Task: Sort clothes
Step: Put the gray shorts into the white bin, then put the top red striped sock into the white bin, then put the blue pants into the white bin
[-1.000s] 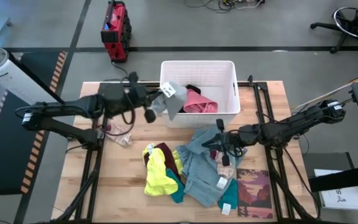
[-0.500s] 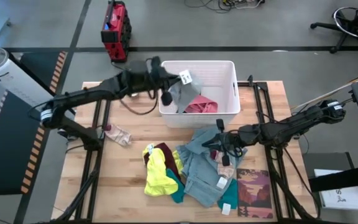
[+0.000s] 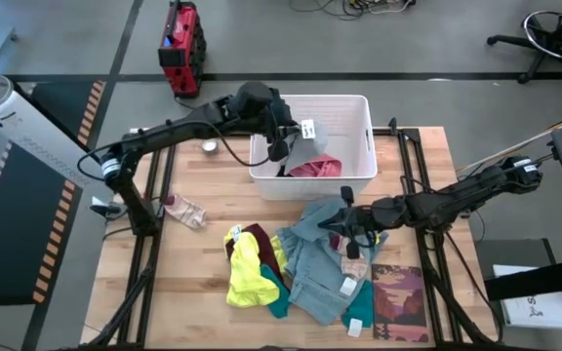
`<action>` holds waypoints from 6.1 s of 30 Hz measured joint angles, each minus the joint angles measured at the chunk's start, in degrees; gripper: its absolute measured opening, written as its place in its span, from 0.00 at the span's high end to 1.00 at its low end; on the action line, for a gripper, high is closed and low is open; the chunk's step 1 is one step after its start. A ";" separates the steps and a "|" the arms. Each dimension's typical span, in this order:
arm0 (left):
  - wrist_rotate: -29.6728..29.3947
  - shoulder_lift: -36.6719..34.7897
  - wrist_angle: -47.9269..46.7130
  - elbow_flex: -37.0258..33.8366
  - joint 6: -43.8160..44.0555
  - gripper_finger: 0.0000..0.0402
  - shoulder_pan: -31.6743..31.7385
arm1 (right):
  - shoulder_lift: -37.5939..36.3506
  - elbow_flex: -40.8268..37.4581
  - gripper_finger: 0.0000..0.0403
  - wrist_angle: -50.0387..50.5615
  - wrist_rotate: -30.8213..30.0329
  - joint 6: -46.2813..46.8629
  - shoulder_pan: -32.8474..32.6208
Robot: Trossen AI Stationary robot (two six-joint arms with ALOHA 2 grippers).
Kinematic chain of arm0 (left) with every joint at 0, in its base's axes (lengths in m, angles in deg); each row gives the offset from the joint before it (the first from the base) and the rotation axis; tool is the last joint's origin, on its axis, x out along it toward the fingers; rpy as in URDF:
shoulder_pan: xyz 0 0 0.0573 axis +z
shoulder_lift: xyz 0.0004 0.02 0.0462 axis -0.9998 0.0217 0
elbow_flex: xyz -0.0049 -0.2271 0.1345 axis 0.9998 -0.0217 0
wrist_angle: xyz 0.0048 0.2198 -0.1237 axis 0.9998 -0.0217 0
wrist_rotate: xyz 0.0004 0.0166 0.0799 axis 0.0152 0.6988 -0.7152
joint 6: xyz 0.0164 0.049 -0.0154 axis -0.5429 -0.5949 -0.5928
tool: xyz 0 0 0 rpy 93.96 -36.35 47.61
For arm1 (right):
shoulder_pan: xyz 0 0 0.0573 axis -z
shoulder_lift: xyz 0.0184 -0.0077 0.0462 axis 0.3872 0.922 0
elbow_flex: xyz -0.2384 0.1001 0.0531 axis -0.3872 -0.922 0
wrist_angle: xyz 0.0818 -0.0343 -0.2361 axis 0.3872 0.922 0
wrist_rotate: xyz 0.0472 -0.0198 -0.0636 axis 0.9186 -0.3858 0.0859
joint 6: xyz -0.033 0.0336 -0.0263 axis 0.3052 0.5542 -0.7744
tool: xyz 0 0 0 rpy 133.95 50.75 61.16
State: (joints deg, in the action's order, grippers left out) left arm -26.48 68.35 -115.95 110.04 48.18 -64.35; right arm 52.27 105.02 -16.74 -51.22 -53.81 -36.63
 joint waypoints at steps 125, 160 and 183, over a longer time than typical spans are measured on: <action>-9.73 -10.82 -10.17 2.26 2.23 0.99 -10.00 | 0.02 -0.04 1.00 2.37 0.20 2.46 -0.15; -0.30 -1.16 -31.76 6.64 -0.58 0.32 -1.29 | 0.02 -0.04 0.98 1.24 -2.85 3.01 -0.15; -14.05 -29.86 -9.66 -35.18 17.79 0.39 -22.18 | 1.47 7.04 0.37 26.62 -10.89 13.36 -0.12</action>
State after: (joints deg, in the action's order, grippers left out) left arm -40.53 38.49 -125.61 74.86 65.98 -86.53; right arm 53.74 112.06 9.87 -62.10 -40.46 -36.74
